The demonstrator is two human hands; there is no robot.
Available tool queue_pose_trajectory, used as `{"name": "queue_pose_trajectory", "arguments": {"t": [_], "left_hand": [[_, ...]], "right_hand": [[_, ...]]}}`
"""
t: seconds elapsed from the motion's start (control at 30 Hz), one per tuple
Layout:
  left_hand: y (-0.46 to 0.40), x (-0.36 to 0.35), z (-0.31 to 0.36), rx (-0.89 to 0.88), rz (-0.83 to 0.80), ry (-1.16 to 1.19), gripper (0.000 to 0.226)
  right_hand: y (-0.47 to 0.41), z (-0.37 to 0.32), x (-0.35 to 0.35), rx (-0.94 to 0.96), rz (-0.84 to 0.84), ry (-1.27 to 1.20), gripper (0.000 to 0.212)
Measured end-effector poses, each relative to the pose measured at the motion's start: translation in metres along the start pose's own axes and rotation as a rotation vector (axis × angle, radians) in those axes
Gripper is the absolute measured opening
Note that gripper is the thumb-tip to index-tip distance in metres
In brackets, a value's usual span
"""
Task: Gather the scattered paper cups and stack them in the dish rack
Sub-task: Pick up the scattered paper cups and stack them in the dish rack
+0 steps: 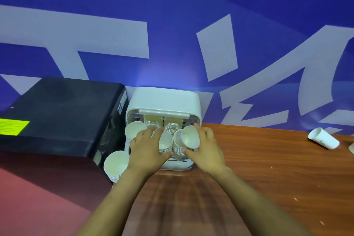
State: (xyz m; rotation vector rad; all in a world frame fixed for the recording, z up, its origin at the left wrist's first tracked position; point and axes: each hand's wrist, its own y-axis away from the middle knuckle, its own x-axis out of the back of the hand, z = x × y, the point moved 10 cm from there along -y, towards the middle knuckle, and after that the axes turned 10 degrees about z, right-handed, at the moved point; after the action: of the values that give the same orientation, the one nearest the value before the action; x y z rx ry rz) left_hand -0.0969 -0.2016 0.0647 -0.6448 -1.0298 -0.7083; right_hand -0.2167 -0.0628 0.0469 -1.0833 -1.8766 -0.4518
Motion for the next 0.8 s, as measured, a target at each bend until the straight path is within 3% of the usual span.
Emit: {"name": "queue_pose_trajectory", "arguments": {"t": [0.1,0.23,0.53,0.8], "left_hand": [[0.003,0.001,-0.001,-0.001,-0.012,-0.002,0.077],[0.008,0.0,0.001,0.0,-0.019,-0.006,0.078],[0.021,-0.005,0.05,-0.062,-0.037,0.017,0.067],[0.038,-0.037,0.157,-0.173,-0.124,0.046,0.055]], "right_hand": [[0.0,0.007,-0.016,-0.046,-0.128,0.032,0.105],[0.001,0.011,-0.027,-0.034,-0.335,0.16,0.105],[0.019,0.035,0.016,-0.006,-0.371,0.236,0.065],[0.042,0.126,0.09,-0.067,-0.36,0.237,0.059]]}}
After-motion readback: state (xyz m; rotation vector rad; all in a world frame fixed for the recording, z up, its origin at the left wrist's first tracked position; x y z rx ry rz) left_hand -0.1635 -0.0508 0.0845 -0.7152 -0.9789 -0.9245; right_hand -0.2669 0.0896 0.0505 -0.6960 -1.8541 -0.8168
